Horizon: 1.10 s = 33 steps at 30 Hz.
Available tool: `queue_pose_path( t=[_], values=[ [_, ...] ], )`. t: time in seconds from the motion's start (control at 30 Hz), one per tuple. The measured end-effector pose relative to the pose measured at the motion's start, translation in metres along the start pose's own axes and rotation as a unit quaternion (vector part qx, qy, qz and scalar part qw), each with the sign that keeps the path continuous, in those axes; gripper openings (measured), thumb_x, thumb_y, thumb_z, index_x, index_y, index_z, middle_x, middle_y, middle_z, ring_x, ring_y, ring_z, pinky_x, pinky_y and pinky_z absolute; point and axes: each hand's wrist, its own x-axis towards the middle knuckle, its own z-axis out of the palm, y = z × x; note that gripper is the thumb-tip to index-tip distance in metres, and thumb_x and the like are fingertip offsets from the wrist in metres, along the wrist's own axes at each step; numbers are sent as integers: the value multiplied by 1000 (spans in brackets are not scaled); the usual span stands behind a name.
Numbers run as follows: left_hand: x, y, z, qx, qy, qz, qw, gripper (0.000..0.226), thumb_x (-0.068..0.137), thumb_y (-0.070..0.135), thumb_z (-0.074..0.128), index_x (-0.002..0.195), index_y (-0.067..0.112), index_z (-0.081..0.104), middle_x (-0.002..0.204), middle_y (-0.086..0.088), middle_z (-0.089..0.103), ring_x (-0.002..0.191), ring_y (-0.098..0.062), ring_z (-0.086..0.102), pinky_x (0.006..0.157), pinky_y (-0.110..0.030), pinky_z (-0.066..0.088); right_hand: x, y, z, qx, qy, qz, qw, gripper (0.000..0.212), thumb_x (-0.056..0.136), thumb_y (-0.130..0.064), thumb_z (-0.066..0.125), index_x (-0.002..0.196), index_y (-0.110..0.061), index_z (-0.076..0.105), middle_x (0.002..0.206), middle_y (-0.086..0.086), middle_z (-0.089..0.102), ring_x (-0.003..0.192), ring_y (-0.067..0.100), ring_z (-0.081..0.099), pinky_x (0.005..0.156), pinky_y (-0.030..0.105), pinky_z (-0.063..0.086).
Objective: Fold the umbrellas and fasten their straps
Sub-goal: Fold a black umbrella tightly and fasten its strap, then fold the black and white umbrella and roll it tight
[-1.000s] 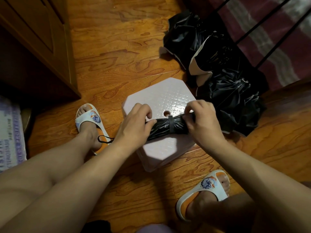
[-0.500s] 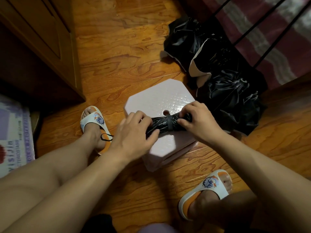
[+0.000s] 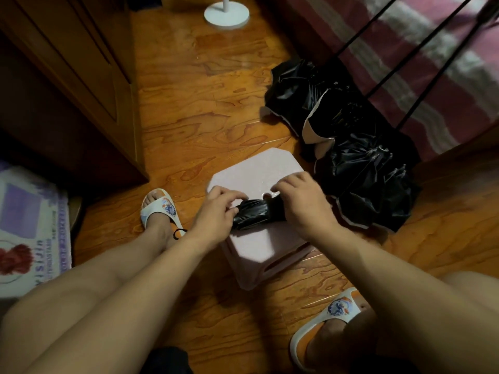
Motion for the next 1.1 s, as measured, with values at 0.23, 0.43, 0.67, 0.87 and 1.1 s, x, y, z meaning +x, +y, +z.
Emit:
queue_pose_path(
  t=[0.23, 0.43, 0.67, 0.87, 1.1],
  values=[
    [-15, -3, 9, 178, -33, 103, 978, 53, 99, 44, 34, 144, 23, 52, 140, 4, 51, 127, -14, 39, 108, -43, 39, -36, 29, -6, -144, -181, -4, 973, 74, 98, -21, 54, 160, -24, 14, 159, 3, 27, 144, 31, 25, 116, 52, 30],
    [-13, 12, 11, 305, -95, 85, 944, 59, 102, 58, 38, 148, 21, 38, 130, -2, 54, 118, -24, 50, 96, -43, 45, -36, 17, -28, -116, -120, -52, 985, 52, 98, -16, 54, 147, -19, 37, 138, 7, 46, 121, 30, 39, 100, 44, 46],
    [-95, 71, -108, -189, -215, -109, 952, 24, 105, 39, 53, 114, 17, 47, 76, -8, 61, 56, -27, 57, 56, -34, 46, 10, -46, -114, -152, -49, -246, 956, 71, 87, -19, 77, 149, -15, 42, 145, 6, 47, 133, 32, 38, 109, 44, 42],
    [-177, 90, -179, -492, 132, -179, 842, 51, 108, 50, 34, 120, 6, 55, 66, -10, 53, 45, -22, 45, 40, -24, 40, 51, -213, -145, 194, -69, 14, 978, 60, 106, -39, 48, 158, -17, 29, 157, 13, 38, 141, 35, 38, 115, 49, 36],
    [-206, 35, -256, -590, 392, -191, 680, 43, 107, 43, 42, 139, 15, 48, 129, -14, 64, 113, -32, 65, 90, -49, 55, 40, -391, -93, 497, -355, 79, 788, 32, 104, -48, 49, 116, -28, 70, 103, 1, 77, 99, 22, 72, 79, 36, 60]
  ],
)
